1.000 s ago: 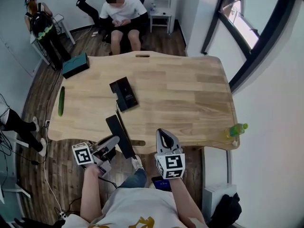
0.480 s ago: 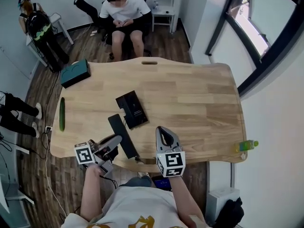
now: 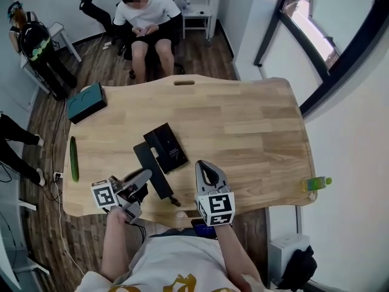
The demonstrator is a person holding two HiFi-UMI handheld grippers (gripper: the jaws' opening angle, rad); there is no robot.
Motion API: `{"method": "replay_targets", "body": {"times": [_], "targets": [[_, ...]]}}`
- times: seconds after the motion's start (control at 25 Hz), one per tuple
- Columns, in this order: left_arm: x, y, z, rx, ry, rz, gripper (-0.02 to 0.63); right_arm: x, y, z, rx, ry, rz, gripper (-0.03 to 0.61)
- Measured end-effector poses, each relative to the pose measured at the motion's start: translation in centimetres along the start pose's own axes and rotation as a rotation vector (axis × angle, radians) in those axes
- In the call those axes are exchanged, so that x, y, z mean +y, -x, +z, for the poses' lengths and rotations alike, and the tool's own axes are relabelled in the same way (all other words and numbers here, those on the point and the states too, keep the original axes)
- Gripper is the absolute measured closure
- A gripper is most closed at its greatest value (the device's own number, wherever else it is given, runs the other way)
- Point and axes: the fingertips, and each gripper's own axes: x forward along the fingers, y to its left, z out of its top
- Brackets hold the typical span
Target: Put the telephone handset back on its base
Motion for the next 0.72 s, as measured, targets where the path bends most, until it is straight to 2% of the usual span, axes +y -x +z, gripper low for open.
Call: {"method": "replay_targets", "body": {"times": [0.44, 0.72], "targets": [[1.1, -0.3, 2.7, -0.050, -0.006, 0.006, 0.541, 0.0, -2.9, 1.4, -0.009, 0.021, 0.039, 0.575], [2.1, -0.4, 2.8, -0.092, 0.030, 0.003, 0.541, -0.4, -4.5, 0.9, 0.004, 0.023, 0.064, 0.575]]}}
